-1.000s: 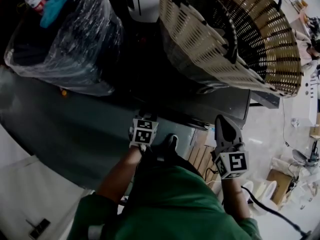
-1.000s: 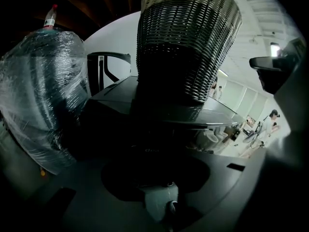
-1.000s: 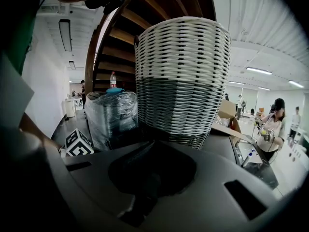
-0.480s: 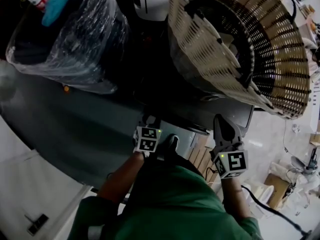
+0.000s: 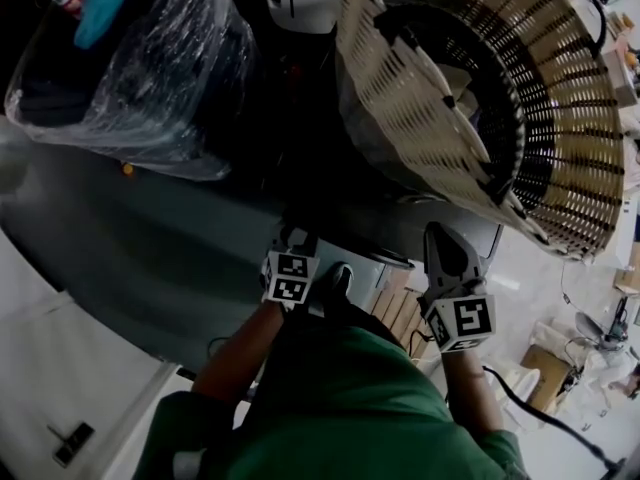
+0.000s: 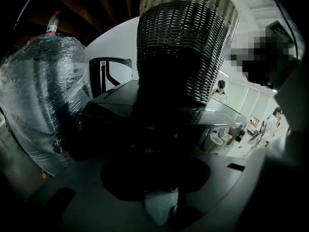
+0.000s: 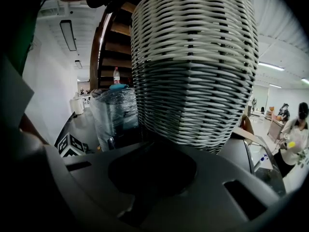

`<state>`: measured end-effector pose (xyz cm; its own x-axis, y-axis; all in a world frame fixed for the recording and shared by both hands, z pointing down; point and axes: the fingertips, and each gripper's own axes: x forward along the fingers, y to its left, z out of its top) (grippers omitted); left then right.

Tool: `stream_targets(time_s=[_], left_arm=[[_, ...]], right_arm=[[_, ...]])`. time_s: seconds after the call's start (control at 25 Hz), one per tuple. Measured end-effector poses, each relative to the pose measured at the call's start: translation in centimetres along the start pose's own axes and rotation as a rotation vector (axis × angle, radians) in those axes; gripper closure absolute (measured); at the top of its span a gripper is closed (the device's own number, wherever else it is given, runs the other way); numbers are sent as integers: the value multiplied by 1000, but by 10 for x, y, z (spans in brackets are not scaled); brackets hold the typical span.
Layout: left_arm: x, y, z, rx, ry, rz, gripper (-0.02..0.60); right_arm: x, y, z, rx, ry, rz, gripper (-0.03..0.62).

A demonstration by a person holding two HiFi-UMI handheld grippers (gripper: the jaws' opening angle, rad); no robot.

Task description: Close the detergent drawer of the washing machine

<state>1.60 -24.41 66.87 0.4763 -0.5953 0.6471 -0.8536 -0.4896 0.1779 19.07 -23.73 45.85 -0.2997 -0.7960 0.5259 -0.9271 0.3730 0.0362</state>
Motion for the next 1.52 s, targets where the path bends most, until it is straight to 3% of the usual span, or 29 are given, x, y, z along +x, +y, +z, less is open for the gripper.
stream_targets(time_s=[0.12,0.28,0.44,0.56,0.76,1.08,1.28,1.52], left_arm=[[0,-1,0,-2,1,-7,434],[0,-1,-1,-23,15,-26,434],[-12,1,6,-25,50,-79,437],[-37,16,19,-27,16,-37,437],[-88,45,61,-71,-134,75,437],[-194,32,198,91,-506,136,437],[-237,17,234,63,-629,109,439],[-265,5,242,118,-689,142,442]], right_arm=[[2,0,7,-2,-39,4,572],[-1,7,2,-20,31,25,572],[0,15,6,-6,-35,50,572],[1,23,20,-15,-58,66,572],[0,37,45,-36,-133,102,572],[-23,53,81,-20,-250,106,572],[-48,59,113,-58,-421,87,572],[-70,60,127,-69,-481,79,572]])
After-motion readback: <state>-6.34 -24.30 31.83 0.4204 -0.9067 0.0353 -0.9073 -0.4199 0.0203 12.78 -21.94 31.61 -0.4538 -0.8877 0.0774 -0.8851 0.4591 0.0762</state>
